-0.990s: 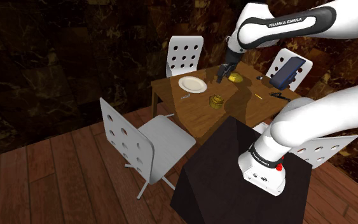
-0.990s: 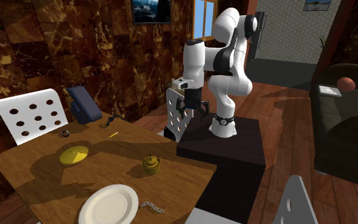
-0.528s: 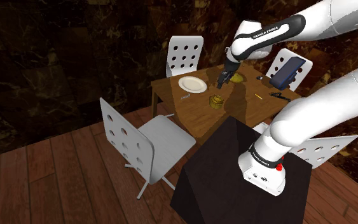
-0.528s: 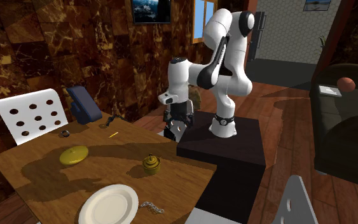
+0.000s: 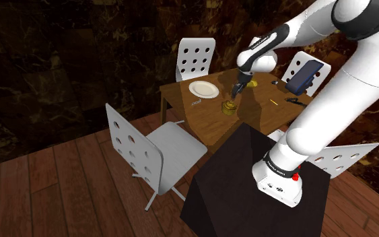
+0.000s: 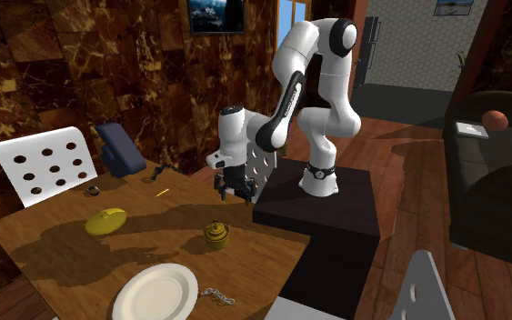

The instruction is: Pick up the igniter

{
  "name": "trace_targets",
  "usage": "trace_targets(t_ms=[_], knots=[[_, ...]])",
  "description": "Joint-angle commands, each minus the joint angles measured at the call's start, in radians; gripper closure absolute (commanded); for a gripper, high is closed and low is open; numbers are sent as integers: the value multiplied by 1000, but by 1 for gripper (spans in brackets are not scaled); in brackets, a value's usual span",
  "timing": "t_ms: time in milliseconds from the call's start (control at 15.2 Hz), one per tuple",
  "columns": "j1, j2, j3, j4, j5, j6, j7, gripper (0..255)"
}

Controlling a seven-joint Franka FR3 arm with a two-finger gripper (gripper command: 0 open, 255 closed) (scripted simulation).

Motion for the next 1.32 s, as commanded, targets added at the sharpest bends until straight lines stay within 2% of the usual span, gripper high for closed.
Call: trace_targets(t_ms=[0, 198, 396, 924, 1056, 1122, 1254], knots=[[-3, 89, -12, 33, 82, 42, -93, 0], [-46, 228, 9, 102, 221, 82, -240, 0], [-120, 357, 59, 184, 331, 107, -361, 0], [-186, 465, 143, 209, 431, 183, -436, 0], [-186, 465, 144, 209, 430, 184, -435, 0], [-188, 467, 145, 210, 432, 184, -438, 255], [-188, 466, 144, 210, 431, 183, -437, 255]])
